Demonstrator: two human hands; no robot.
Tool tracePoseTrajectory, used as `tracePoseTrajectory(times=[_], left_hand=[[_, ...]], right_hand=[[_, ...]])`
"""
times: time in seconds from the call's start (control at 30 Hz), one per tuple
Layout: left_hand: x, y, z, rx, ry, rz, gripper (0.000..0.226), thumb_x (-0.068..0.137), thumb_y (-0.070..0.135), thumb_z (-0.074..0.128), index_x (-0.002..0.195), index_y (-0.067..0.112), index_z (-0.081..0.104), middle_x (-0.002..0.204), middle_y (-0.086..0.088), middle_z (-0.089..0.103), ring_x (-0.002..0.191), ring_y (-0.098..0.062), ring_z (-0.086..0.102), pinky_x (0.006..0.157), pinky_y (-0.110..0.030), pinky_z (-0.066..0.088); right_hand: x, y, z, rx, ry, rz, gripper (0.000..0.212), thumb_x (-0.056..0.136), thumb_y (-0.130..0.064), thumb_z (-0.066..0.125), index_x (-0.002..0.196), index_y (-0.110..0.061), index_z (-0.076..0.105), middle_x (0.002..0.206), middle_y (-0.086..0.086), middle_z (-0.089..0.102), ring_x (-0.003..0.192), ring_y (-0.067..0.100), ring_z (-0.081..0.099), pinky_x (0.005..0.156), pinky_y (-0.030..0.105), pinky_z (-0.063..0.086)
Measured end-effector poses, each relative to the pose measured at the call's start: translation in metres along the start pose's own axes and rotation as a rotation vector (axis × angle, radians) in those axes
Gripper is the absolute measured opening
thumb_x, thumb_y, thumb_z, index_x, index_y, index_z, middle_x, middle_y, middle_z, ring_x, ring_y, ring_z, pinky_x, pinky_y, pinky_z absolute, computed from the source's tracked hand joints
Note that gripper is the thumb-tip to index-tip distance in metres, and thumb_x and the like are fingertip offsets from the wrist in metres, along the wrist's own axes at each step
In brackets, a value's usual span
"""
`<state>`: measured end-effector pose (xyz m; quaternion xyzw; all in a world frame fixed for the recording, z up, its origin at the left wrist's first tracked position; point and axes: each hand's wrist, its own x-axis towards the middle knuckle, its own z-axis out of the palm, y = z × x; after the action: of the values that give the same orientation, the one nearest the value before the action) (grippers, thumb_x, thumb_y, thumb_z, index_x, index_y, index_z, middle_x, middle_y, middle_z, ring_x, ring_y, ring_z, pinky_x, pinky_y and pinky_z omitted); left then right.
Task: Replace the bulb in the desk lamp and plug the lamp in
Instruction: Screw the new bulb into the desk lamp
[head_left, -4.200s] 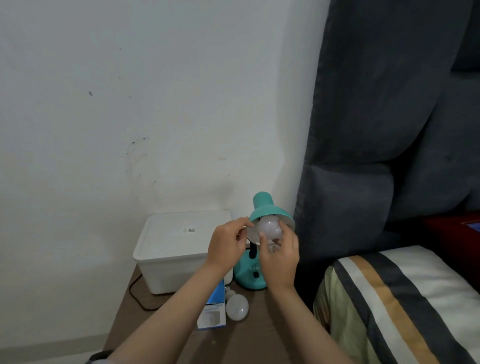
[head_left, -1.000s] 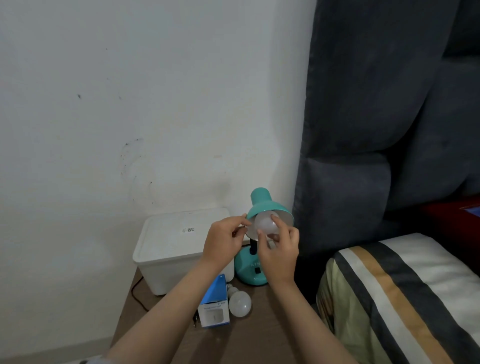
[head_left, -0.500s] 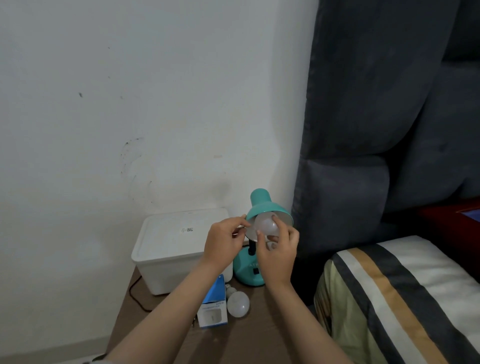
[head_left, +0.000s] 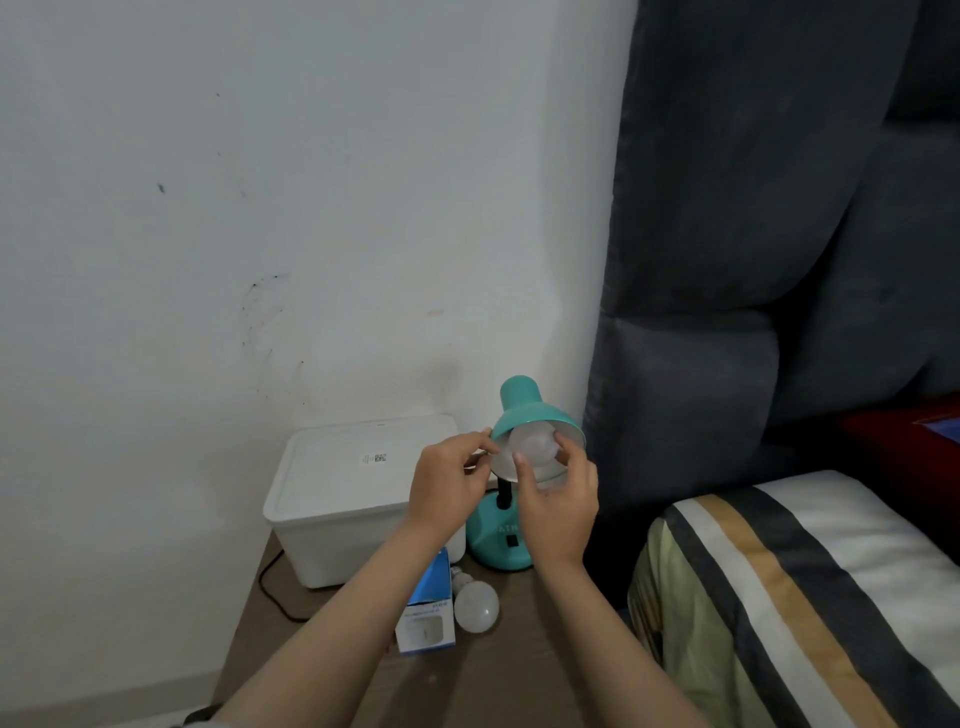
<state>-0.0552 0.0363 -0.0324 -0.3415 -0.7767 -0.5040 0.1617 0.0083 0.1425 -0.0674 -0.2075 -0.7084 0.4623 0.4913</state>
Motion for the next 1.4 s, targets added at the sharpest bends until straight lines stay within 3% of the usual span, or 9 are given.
tracePoseTrajectory(times=[0.23, 0.33, 0.47, 0.53, 0.67, 0.77, 0.93, 1.2, 1.4], left_hand=[[-0.001, -0.001, 0.002, -0.001, 0.006, -0.004, 0.018, 0.078, -0.004, 0.063, 0.086, 0.01, 0.072, 0.102, -0.004, 0.072, 0.081, -0.011, 0.069, 0.074, -0.019, 0.056], [-0.001, -0.001, 0.002, -0.004, 0.01, -0.008, 0.018, 0.078, -0.004, 0.063, 0.086, 0.011, 0.071, 0.103, -0.005, 0.072, 0.081, -0.011, 0.069, 0.074, -0.018, 0.056], [0.0, -0.002, 0.001, -0.003, 0.015, -0.02, 0.018, 0.078, -0.004, 0.063, 0.085, 0.011, 0.071, 0.103, -0.005, 0.072, 0.081, -0.013, 0.07, 0.074, -0.018, 0.056], [-0.001, -0.002, 0.001, -0.007, 0.015, -0.024, 0.018, 0.078, -0.004, 0.063, 0.085, 0.01, 0.071, 0.103, -0.005, 0.072, 0.08, -0.011, 0.069, 0.073, -0.015, 0.054], [-0.001, -0.002, 0.001, 0.0, 0.01, -0.018, 0.016, 0.078, -0.002, 0.064, 0.085, 0.009, 0.071, 0.096, -0.006, 0.073, 0.077, -0.012, 0.069, 0.072, -0.017, 0.055], [0.0, -0.003, 0.002, -0.005, 0.018, -0.021, 0.015, 0.078, -0.002, 0.064, 0.085, 0.01, 0.071, 0.098, -0.005, 0.073, 0.078, -0.013, 0.069, 0.072, -0.018, 0.056], [-0.002, -0.003, 0.001, -0.001, 0.016, -0.025, 0.017, 0.077, -0.003, 0.063, 0.084, 0.011, 0.071, 0.096, -0.007, 0.074, 0.077, -0.013, 0.069, 0.073, -0.021, 0.056], [-0.002, -0.004, 0.002, -0.003, 0.021, -0.027, 0.016, 0.078, -0.002, 0.063, 0.085, 0.01, 0.071, 0.102, -0.006, 0.072, 0.082, -0.014, 0.07, 0.074, -0.024, 0.057], [-0.001, -0.003, 0.0, -0.009, 0.008, -0.028, 0.016, 0.078, -0.002, 0.063, 0.085, 0.01, 0.071, 0.099, -0.006, 0.073, 0.085, -0.013, 0.069, 0.076, -0.025, 0.057]], right_hand=[[-0.005, 0.011, 0.001, -0.012, -0.063, -0.115, 0.056, 0.076, -0.01, 0.075, 0.125, -0.024, 0.054, 0.118, 0.004, 0.046, 0.089, 0.017, 0.061, 0.07, 0.028, 0.057], [-0.002, 0.009, 0.0, 0.008, -0.053, -0.096, 0.051, 0.077, -0.009, 0.075, 0.122, -0.023, 0.058, 0.109, 0.001, 0.05, 0.074, 0.004, 0.059, 0.062, 0.019, 0.054], [0.0, 0.003, 0.0, 0.016, -0.032, 0.035, 0.043, 0.076, -0.026, 0.077, 0.112, -0.016, 0.056, 0.106, 0.002, 0.057, 0.092, 0.006, 0.058, 0.066, 0.005, 0.038], [-0.003, 0.002, 0.001, -0.002, -0.011, 0.042, 0.047, 0.074, -0.028, 0.078, 0.112, -0.012, 0.055, 0.11, 0.005, 0.055, 0.096, 0.013, 0.057, 0.068, 0.008, 0.036], [-0.005, 0.007, 0.003, -0.049, -0.041, -0.123, 0.056, 0.074, -0.013, 0.078, 0.124, -0.015, 0.054, 0.121, 0.009, 0.045, 0.094, -0.005, 0.053, 0.069, 0.014, 0.05], [-0.004, 0.007, 0.006, -0.05, -0.048, -0.123, 0.051, 0.078, -0.015, 0.074, 0.124, -0.023, 0.054, 0.114, 0.006, 0.047, 0.088, 0.012, 0.059, 0.067, 0.027, 0.056], [0.002, 0.001, 0.005, -0.068, -0.034, -0.007, 0.05, 0.077, -0.035, 0.074, 0.115, -0.012, 0.051, 0.112, 0.006, 0.055, 0.098, 0.019, 0.058, 0.07, 0.022, 0.041], [-0.002, 0.01, 0.002, -0.105, -0.086, -0.15, 0.05, 0.079, -0.018, 0.073, 0.125, -0.016, 0.052, 0.115, 0.007, 0.05, 0.088, 0.019, 0.06, 0.063, 0.019, 0.051], [0.001, 0.004, 0.0, -0.107, -0.056, -0.004, 0.054, 0.076, -0.035, 0.076, 0.116, -0.011, 0.05, 0.114, 0.008, 0.058, 0.097, 0.022, 0.06, 0.066, 0.027, 0.045]])
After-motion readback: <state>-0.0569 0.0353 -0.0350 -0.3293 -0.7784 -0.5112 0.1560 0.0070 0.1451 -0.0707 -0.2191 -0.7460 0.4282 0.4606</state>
